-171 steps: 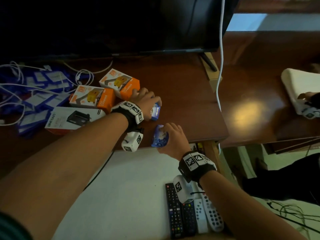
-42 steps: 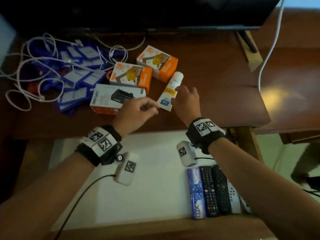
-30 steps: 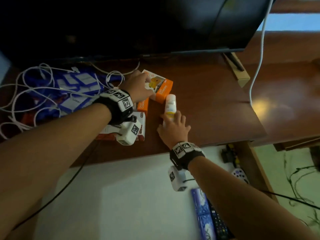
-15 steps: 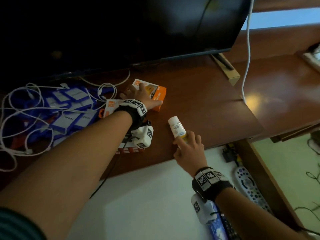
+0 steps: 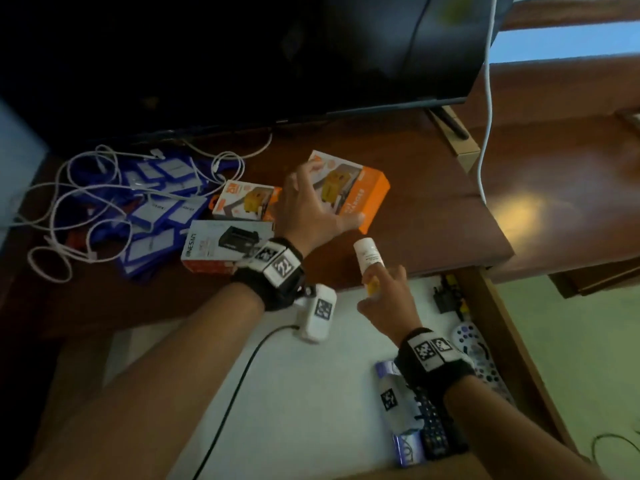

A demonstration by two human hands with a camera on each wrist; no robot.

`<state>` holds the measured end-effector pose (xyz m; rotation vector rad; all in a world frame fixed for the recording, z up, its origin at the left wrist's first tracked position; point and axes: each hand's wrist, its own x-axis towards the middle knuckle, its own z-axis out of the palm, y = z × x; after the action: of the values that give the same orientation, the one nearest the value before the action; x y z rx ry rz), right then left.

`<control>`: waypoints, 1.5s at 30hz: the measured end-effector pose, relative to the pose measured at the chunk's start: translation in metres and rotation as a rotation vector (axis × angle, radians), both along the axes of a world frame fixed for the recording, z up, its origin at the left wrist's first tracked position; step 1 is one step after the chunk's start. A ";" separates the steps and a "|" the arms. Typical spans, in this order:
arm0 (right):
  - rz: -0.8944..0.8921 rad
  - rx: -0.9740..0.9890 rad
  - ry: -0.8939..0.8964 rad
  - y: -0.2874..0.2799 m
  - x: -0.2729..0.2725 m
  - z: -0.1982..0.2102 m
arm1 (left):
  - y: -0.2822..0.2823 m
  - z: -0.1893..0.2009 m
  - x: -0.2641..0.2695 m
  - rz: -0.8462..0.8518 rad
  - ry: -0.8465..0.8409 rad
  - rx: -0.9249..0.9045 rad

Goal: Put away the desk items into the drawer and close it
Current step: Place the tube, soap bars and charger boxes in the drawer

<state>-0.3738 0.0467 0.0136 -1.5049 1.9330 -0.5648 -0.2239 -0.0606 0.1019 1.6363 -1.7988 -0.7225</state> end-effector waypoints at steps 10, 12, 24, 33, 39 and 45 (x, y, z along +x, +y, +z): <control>-0.237 0.196 -0.483 0.094 -0.044 -0.028 | 0.163 -0.048 0.053 -0.191 -0.136 -0.044; -0.216 0.239 -0.472 0.104 -0.041 -0.037 | 0.188 -0.062 0.062 -0.233 -0.174 0.019; 0.098 0.427 -0.075 0.096 0.002 -0.052 | 0.239 -0.125 0.077 -0.312 -0.665 0.484; 0.408 0.484 0.135 0.085 0.011 -0.066 | 0.231 -0.131 0.068 -0.403 -0.876 0.550; 0.487 0.544 0.136 0.085 0.012 -0.075 | 0.230 -0.138 0.065 -0.283 -0.833 0.542; 0.623 0.489 0.335 0.083 0.005 -0.081 | 0.230 -0.139 0.059 -0.024 -0.644 0.784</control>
<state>-0.3693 0.1301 -0.0670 -1.8036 1.5292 0.4250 -0.1648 0.1692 -0.0369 2.5911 -2.1001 -1.0900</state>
